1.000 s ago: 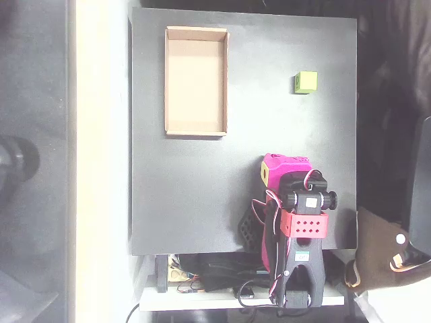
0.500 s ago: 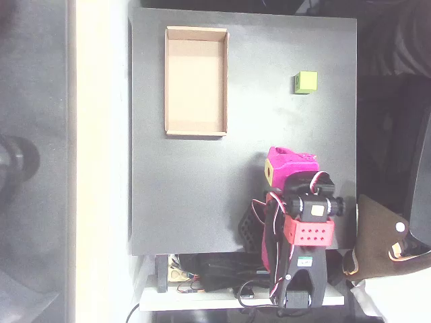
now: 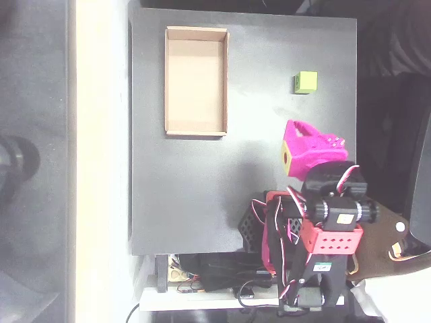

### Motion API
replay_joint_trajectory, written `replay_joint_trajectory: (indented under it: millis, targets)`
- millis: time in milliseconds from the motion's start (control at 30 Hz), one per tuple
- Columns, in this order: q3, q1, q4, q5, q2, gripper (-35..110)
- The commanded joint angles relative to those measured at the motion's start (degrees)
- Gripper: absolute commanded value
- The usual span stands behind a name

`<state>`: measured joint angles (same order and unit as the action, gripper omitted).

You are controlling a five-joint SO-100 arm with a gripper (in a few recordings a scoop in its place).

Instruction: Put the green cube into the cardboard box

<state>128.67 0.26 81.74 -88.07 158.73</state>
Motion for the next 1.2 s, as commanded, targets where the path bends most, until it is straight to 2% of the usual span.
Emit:
replay_joint_trajectory:
  millis: [0,333,433,700,1167]
  targets:
    - [-10.28,0.62,0.62,-0.18,-5.54,0]
    - [-31.38,0.97,0.26,-0.18,-22.59,0]
    - [-35.24,3.96,0.26,-0.18,-27.95,0]
    - [-42.1,12.39,0.09,-0.09,-41.75,0]
    - [-51.94,14.94,0.09,-0.09,-60.03,0]
